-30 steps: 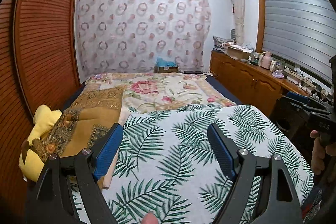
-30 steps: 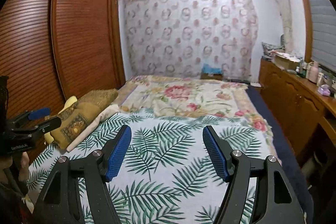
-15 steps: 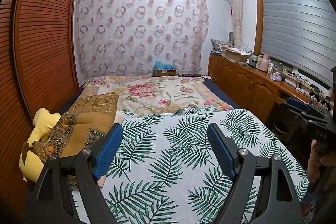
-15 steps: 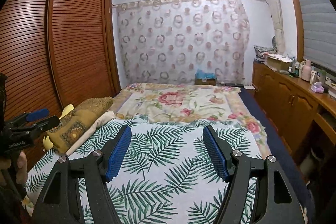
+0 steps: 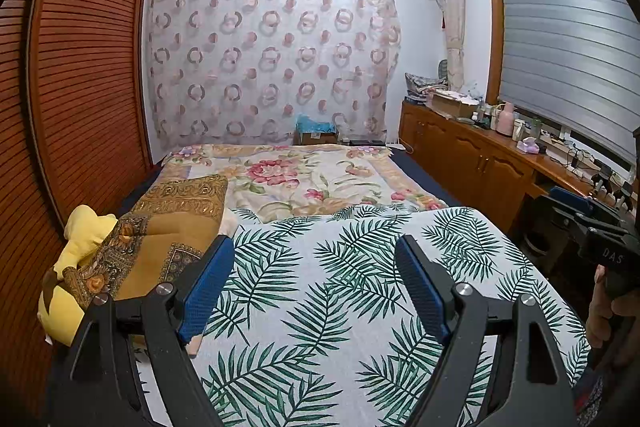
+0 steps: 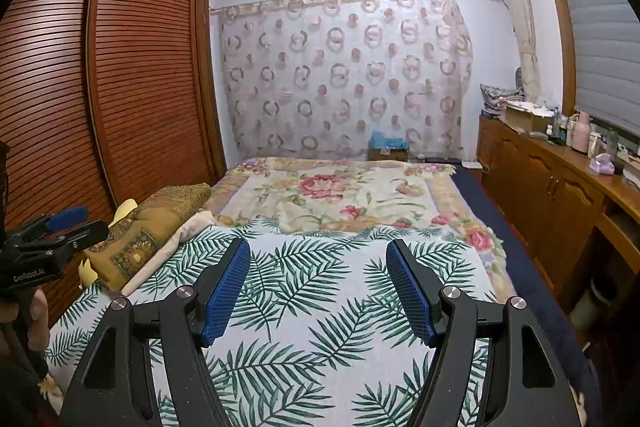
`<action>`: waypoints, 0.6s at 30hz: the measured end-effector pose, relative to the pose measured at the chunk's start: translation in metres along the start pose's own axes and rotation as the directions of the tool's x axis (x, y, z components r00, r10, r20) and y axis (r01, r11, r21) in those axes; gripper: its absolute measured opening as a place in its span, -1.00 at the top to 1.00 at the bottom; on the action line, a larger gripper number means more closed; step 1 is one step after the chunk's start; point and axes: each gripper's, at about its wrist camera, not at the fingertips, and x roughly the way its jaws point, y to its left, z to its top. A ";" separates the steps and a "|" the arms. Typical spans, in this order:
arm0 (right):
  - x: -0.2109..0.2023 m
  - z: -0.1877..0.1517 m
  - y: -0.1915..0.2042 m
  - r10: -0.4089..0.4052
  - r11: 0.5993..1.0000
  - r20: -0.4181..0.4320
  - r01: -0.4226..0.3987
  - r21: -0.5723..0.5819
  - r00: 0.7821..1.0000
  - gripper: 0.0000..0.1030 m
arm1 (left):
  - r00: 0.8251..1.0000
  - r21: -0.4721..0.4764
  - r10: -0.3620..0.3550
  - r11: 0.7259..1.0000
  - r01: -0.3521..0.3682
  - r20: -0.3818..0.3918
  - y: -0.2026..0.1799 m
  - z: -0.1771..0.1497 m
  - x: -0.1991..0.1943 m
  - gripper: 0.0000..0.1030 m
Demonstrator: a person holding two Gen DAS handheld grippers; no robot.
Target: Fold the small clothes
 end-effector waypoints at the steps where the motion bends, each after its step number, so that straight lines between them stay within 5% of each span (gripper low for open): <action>1: 0.000 0.000 0.000 0.002 1.000 -0.001 -0.002 0.000 1.000 -0.40 | 1.000 0.000 0.001 1.000 -0.001 0.001 0.000 0.000 -0.001 -0.61; 18: -0.003 0.002 -0.008 0.004 1.000 -0.001 -0.004 0.002 1.000 -0.40 | 1.000 0.000 0.005 1.000 -0.005 0.005 0.002 -0.001 -0.001 -0.61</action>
